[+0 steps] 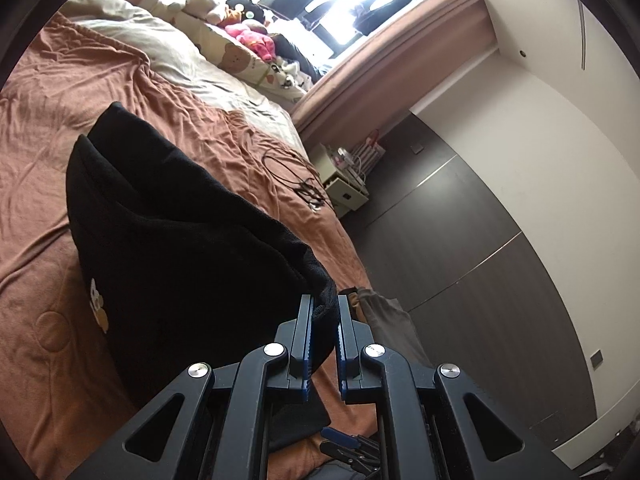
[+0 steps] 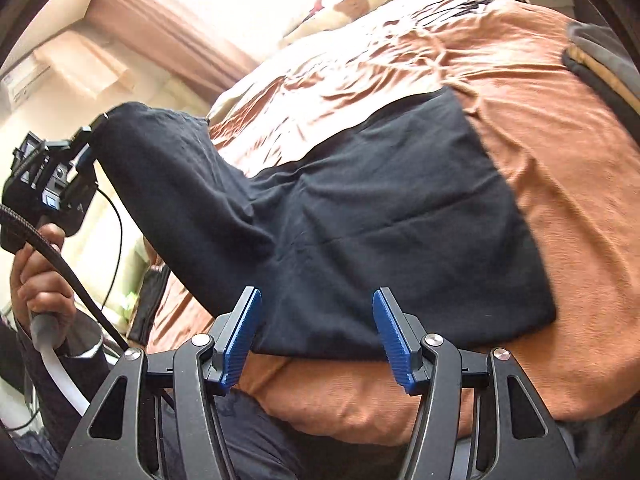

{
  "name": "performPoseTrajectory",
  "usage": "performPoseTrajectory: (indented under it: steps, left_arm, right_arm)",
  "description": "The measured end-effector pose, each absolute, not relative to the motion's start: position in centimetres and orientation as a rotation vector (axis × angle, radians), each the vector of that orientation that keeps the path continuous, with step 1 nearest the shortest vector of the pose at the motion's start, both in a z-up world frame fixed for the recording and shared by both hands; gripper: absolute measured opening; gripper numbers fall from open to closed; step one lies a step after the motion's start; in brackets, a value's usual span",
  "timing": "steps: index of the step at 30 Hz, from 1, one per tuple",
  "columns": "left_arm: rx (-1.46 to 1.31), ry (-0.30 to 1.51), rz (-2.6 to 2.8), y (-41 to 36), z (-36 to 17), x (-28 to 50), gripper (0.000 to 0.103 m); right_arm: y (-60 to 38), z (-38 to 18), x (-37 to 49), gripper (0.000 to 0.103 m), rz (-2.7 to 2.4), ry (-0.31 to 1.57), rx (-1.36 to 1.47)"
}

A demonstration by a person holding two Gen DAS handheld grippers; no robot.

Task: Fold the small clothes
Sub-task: 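Lift the folded shirt with both tools and flip it over, then lower the flipped shirt onto the bedspread and open both tools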

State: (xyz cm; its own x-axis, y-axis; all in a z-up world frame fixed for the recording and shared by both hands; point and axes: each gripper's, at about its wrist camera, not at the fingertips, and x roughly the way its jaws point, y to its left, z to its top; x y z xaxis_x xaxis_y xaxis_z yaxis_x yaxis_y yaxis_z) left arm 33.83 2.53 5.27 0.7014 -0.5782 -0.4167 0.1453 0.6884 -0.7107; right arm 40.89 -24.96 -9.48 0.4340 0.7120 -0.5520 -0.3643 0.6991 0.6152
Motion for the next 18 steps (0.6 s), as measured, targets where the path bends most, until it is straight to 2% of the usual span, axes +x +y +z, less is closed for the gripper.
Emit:
performPoseTrajectory:
  steps: [7, 15, 17, 18]
  left_arm:
    - [-0.698, 0.766, -0.520, -2.2, 2.6, 37.7, 0.010]
    - [-0.646, 0.963, -0.583, -8.0, -2.3, 40.9, 0.010]
    - [-0.639, 0.986, -0.588, -8.7, -3.0, 40.8, 0.010]
    - [-0.637, 0.994, -0.590, -9.0, -3.3, 40.8, 0.010]
  right_arm:
    - [-26.9, -9.6, 39.2, 0.056, 0.638, 0.888, 0.501]
    - [-30.0, -11.0, 39.6, 0.056, 0.616, 0.921, 0.618]
    - [-30.5, -11.6, 40.0, 0.062, 0.636, 0.928, 0.682]
    - [-30.9, -12.0, 40.2, 0.072, 0.632, 0.929, 0.708]
